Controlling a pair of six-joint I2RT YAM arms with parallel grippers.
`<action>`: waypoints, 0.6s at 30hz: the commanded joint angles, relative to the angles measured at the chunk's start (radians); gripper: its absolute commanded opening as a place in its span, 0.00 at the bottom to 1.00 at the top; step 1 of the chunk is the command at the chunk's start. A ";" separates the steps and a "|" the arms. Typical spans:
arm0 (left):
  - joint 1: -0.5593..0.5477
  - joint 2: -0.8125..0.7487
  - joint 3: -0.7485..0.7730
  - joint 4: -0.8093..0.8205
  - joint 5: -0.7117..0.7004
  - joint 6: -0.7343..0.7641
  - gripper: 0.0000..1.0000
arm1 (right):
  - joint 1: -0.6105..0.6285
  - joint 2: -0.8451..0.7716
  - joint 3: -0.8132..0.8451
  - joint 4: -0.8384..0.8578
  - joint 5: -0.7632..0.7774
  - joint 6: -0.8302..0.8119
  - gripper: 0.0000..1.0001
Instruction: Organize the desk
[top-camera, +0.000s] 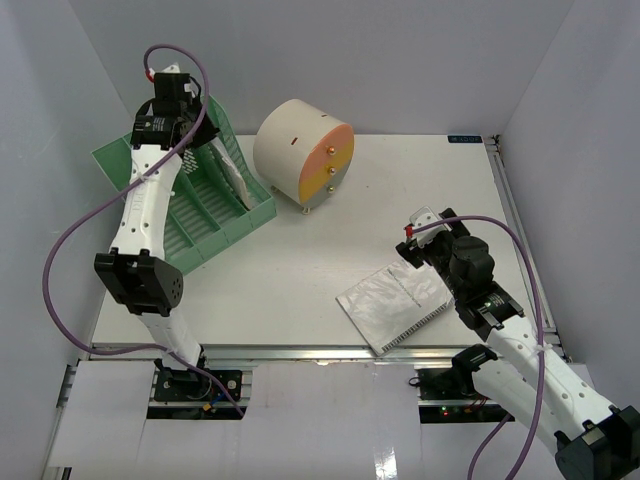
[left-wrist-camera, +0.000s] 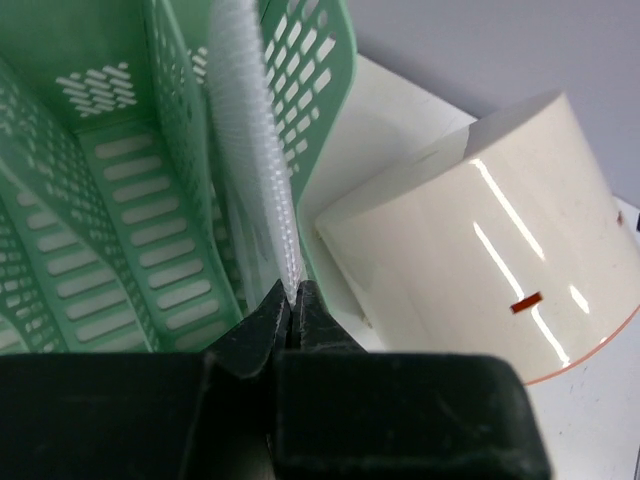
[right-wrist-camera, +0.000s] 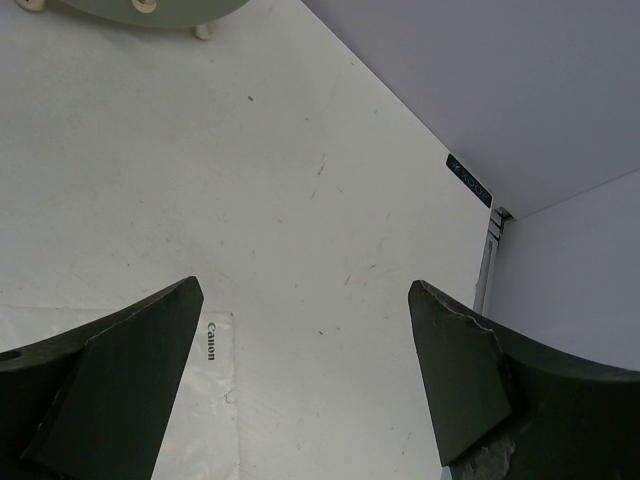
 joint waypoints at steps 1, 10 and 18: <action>0.026 0.068 0.142 0.014 0.007 -0.012 0.00 | -0.007 -0.002 -0.007 0.058 0.003 0.007 0.90; 0.082 0.138 0.215 0.032 0.050 -0.070 0.00 | -0.010 0.004 -0.011 0.061 0.005 0.003 0.90; 0.159 0.183 0.256 0.062 0.152 -0.117 0.27 | -0.010 0.010 -0.013 0.060 0.003 0.002 0.90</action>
